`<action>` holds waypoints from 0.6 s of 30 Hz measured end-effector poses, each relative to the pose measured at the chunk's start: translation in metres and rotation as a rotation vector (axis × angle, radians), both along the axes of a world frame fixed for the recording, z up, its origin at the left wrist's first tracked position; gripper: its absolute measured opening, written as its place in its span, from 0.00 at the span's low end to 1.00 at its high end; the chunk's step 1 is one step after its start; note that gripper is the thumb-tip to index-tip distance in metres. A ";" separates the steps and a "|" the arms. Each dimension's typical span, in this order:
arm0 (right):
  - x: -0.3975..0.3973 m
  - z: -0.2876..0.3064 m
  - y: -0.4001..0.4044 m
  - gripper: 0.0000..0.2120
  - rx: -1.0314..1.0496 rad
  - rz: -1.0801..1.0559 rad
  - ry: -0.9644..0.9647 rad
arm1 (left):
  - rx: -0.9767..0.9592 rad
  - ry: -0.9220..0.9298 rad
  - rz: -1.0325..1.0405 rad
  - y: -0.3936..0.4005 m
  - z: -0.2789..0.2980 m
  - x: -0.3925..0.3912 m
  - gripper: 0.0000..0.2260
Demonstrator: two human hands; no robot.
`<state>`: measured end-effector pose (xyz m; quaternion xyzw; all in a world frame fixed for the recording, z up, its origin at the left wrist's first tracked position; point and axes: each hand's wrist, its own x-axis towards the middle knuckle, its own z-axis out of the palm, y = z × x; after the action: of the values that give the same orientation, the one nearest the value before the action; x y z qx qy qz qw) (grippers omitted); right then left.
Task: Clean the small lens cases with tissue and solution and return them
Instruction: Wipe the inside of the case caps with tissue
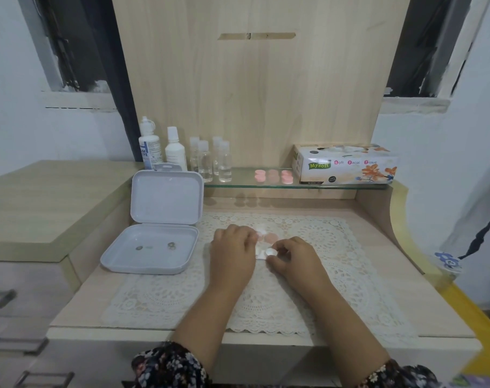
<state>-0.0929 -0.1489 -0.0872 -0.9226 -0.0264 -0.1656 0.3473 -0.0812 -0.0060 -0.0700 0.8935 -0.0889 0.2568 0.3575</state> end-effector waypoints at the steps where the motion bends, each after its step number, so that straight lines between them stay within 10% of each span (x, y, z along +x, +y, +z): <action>1: 0.000 0.000 -0.001 0.08 0.002 0.000 0.001 | 0.079 -0.054 -0.064 -0.002 0.000 -0.002 0.08; 18: -0.003 0.002 -0.001 0.06 0.068 0.016 0.024 | 0.579 -0.175 -0.132 -0.013 -0.012 0.000 0.13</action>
<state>-0.0962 -0.1503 -0.0848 -0.9120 -0.0239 -0.1524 0.3802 -0.0809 -0.0191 -0.0818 0.9251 -0.2466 0.2729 0.0948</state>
